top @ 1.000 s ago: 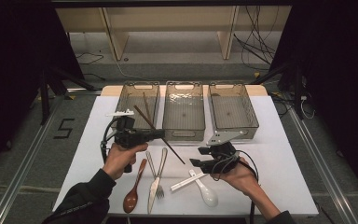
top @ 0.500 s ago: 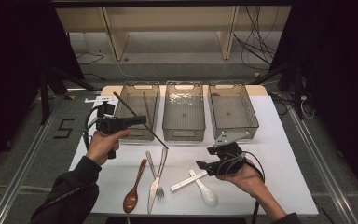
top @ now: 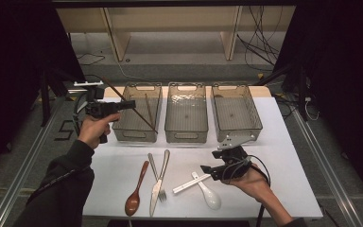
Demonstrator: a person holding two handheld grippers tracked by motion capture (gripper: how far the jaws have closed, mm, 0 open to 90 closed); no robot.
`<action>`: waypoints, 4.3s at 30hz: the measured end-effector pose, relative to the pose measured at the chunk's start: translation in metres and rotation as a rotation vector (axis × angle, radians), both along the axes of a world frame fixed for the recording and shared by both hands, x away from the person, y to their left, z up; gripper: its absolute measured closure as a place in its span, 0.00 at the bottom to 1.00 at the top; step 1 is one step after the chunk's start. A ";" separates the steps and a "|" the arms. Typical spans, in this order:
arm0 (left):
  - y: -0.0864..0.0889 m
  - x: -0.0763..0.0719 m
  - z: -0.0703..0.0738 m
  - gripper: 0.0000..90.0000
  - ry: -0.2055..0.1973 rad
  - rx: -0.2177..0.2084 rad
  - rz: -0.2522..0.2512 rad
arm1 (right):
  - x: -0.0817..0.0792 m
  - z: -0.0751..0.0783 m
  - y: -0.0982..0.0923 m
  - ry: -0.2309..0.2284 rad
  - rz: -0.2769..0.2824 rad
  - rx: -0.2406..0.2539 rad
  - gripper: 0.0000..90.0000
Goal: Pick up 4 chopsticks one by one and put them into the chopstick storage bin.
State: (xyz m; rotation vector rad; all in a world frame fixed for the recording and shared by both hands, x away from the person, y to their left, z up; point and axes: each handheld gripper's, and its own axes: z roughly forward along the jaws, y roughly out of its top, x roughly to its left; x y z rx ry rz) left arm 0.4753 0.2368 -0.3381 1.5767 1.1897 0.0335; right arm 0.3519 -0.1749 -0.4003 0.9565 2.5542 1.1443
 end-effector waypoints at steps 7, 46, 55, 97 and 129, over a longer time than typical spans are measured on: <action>0.005 0.017 0.004 0.92 0.015 0.055 0.042 | 0.000 -0.001 0.001 0.005 0.003 0.000 0.37; -0.013 0.058 -0.037 0.91 0.140 0.172 0.051 | 0.001 -0.001 0.001 0.012 0.010 0.009 0.34; -0.018 0.062 -0.042 0.87 0.158 0.204 0.057 | 0.001 -0.001 0.001 0.006 0.009 0.007 0.34; -0.043 0.052 -0.038 0.27 0.104 0.250 0.043 | 0.001 0.000 0.000 0.009 0.011 0.011 0.34; -0.041 -0.085 -0.046 0.17 -0.149 0.224 -0.126 | 0.010 -0.010 -0.002 0.013 0.050 -0.083 0.35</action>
